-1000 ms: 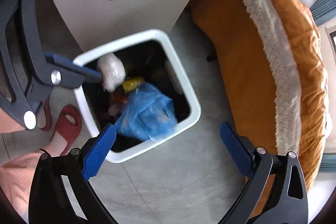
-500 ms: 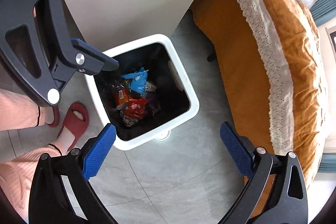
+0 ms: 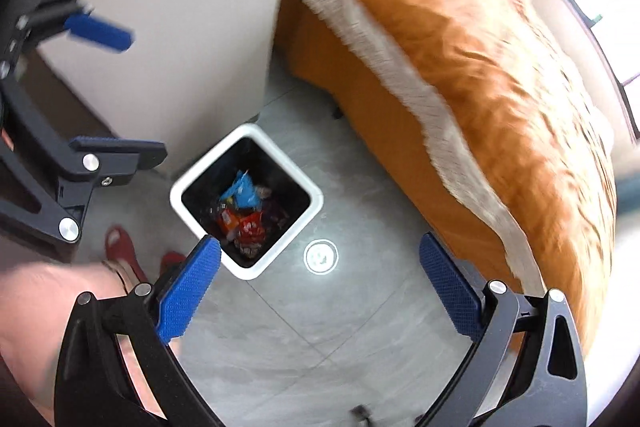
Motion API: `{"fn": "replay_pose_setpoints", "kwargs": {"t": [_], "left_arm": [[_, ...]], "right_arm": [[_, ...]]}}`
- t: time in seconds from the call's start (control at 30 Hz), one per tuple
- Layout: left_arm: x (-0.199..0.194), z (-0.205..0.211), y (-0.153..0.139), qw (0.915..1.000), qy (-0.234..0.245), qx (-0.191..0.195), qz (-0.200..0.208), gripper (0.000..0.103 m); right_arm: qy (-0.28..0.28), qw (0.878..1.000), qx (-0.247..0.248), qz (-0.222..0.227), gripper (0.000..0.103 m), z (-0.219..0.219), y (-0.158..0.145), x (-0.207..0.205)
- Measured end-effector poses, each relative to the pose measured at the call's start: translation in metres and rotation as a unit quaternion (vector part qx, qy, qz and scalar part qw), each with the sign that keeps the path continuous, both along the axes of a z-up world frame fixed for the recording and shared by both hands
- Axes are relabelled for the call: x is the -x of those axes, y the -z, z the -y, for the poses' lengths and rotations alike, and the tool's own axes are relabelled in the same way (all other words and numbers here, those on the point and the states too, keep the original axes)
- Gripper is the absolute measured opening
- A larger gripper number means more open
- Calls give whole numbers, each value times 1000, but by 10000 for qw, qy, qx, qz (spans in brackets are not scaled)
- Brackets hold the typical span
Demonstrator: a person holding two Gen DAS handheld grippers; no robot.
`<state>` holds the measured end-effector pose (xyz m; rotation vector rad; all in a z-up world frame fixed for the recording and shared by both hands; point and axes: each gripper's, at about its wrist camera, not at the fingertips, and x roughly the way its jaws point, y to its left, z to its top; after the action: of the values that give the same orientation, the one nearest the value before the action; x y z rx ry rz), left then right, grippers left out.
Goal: Collect trash
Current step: 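Move both open tools back to the desk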
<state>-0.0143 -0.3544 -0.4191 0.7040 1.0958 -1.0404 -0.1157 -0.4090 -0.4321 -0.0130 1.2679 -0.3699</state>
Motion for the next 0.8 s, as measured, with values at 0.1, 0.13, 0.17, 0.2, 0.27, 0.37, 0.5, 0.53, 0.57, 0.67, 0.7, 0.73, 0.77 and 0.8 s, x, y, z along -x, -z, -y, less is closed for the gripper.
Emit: {"fn": "replay_pose_setpoints", "kwargs": {"t": [0.1,0.13,0.17,0.2,0.27,0.37,0.5,0.53,0.57,0.67,0.7,0.73,0.77,0.8], "left_arm": [[2,-5,-40,9995,-114,269,75,98],[2,-7,-52,9992,-140,366,78,98],[3,-8,-67,9987,-179,473,103,98],[3,-10,-82,9980,-212,584,131,98],[2,-14,-107,9963,-273,792,173,98],[3,-22,-144,9931,-375,1062,332,98],[-2,-37,-191,9869,-578,1378,612,98],[-4,-41,-198,9855,-625,1437,651,98],[-6,-47,-211,9830,-699,1532,726,98],[-13,-60,-235,9777,-843,1666,966,98],[-16,-66,-243,9755,-902,1701,1061,98],[-19,-74,-250,9730,-992,1721,1173,98],[-24,-80,-255,9711,-1079,1728,1243,98],[-27,-85,-259,9698,-1146,1725,1286,98]], "right_arm": [[409,9989,59,218,99,-3,-35,15],[501,9982,133,297,99,-6,-49,20],[544,9977,205,351,99,-8,-59,22],[594,9969,243,463,99,-11,-75,24],[645,9958,268,586,99,-14,-94,24],[630,9936,256,897,99,-17,-128,21],[529,9888,312,1362,99,-23,-171,15],[500,9879,319,1431,99,-23,-177,13],[458,9867,336,1521,99,-25,-185,10],[305,9834,293,1766,99,-30,-207,-1],[243,9823,289,1832,99,-32,-213,-6],[149,9806,289,1931,99,-36,-219,-14],[62,9797,264,1985,99,-39,-223,-20],[-95,9787,204,2042,99,-44,-228,-30]]}}
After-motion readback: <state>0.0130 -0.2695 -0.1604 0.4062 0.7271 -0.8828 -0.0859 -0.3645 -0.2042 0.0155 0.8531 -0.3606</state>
